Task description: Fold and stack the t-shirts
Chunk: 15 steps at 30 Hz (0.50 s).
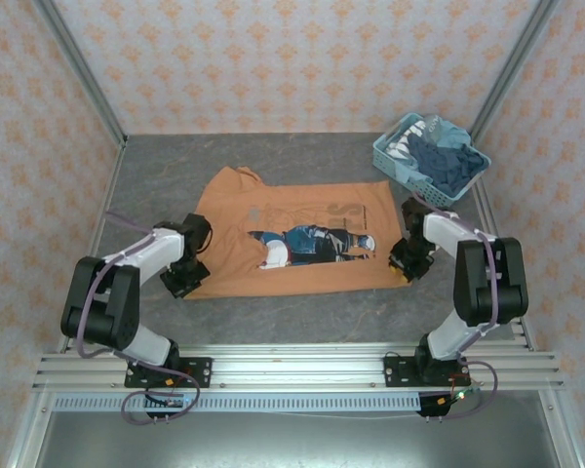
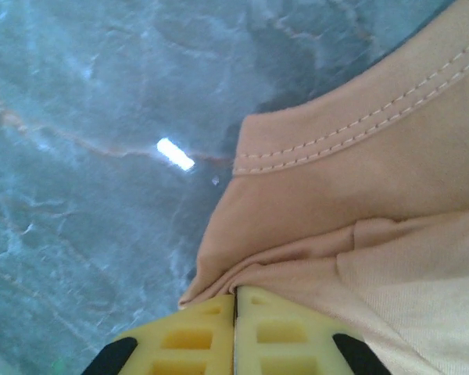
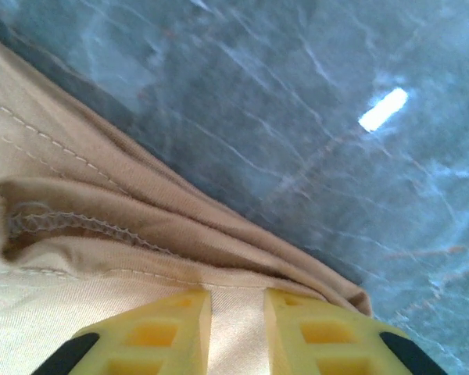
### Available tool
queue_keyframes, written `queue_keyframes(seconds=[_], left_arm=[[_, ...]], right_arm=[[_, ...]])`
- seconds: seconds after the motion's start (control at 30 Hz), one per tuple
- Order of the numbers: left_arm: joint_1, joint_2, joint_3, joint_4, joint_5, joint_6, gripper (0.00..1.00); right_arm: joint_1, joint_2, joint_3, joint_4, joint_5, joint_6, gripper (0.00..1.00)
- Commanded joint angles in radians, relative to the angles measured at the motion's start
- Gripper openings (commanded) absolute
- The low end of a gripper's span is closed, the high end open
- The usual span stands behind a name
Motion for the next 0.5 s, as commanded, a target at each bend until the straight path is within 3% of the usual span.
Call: queue_keyframes(seconds=[0.0, 0.2, 0.33, 0.47], left_arm=[[0.009, -0.085, 0.014, -0.098, -0.054, -0.041, 0.13], [-0.025, -0.144, 0.148, -0.070, 0.023, -0.093, 0.25], [-0.056, -0.024, 0.203, 0.096, 0.163, -0.121, 0.24], [-0.089, 0.132, 0.311, 0.149, 0.184, -0.113, 0.21]], right_arm=[[0.008, -0.074, 0.002, -0.076, 0.015, -0.005, 0.27], [0.046, -0.156, 0.064, -0.067, 0.044, -0.026, 0.32], [0.066, -0.115, 0.065, 0.005, -0.013, -0.027, 0.29], [0.068, -0.066, 0.085, 0.039, -0.013, -0.028, 0.22]])
